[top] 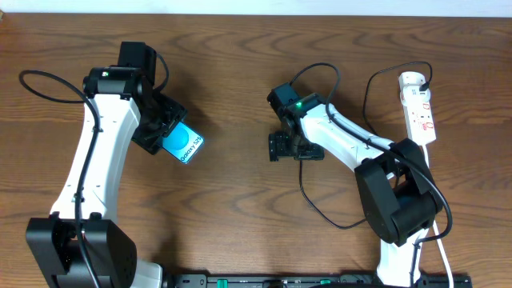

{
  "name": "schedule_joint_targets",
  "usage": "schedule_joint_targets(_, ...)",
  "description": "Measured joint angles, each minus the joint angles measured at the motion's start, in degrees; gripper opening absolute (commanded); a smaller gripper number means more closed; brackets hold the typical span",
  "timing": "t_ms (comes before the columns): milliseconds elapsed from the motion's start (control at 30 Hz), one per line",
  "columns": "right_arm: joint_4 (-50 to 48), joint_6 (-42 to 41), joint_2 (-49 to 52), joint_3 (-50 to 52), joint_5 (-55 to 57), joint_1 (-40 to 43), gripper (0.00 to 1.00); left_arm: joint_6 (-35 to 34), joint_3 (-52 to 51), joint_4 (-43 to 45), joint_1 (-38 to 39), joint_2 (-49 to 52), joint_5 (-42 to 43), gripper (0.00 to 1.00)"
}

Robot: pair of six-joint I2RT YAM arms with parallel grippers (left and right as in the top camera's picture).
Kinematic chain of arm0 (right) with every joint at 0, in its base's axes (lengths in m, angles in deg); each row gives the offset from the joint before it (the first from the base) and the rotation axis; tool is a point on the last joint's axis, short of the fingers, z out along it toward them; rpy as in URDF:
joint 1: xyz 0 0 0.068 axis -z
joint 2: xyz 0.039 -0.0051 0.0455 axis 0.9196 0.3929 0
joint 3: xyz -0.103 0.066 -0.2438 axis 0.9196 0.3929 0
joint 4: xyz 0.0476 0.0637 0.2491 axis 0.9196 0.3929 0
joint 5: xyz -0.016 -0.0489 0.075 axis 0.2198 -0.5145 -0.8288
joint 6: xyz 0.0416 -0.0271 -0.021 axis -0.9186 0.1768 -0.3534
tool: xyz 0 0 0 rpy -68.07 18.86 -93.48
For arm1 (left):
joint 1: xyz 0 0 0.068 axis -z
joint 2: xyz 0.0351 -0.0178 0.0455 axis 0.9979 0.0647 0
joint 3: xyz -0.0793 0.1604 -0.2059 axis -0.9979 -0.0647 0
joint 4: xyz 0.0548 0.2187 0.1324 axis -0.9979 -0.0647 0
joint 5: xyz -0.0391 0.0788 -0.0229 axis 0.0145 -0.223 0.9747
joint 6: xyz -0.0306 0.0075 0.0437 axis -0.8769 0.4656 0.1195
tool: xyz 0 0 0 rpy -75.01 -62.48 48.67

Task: Plug charger to phone and switch on socket
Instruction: 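Lower the right gripper around the USB-C plug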

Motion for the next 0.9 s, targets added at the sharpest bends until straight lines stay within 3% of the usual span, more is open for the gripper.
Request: schedule_joint_targets(900,-1.4,0.0,0.9,0.3,-0.1,0.1,0.86,0.6,0.0,-0.4,0.0,0.0,0.0,0.07)
